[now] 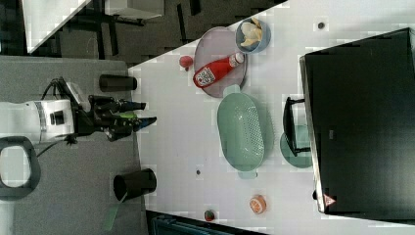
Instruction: Drag strainer right to left.
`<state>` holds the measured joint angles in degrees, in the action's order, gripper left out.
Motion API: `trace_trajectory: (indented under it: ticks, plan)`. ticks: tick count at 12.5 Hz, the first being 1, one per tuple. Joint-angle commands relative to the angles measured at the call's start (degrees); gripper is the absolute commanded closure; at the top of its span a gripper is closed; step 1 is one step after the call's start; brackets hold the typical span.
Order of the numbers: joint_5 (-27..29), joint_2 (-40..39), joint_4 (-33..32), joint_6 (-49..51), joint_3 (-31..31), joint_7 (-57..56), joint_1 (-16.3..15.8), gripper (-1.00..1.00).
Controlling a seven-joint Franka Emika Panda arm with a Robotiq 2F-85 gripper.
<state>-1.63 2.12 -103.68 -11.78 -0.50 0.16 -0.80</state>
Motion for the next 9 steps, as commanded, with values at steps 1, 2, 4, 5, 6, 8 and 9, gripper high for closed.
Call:
trace_trajectory:
  ticks: [1,2,4,5,6,8,9]
  plan:
    - [-1.39,28.05,-20.49,8.09,-2.12,1.69,2.28,-0.60]
    - [-1.39,28.02,-20.49,8.08,-2.12,1.69,2.28,-0.82]
    - [-1.39,27.74,-20.65,7.99,-2.15,1.69,2.28,-1.00]
    - [-1.39,27.11,-20.90,7.83,-2.15,1.69,2.28,-1.00]
    - [-1.37,26.07,-21.50,6.97,-2.11,1.73,2.28,-1.00]
    - [-1.36,22.87,-23.96,2.37,-2.03,3.11,2.25,-1.00]
    - [-1.36,20.80,-25.73,-1.05,-2.03,5.13,2.23,-1.00]
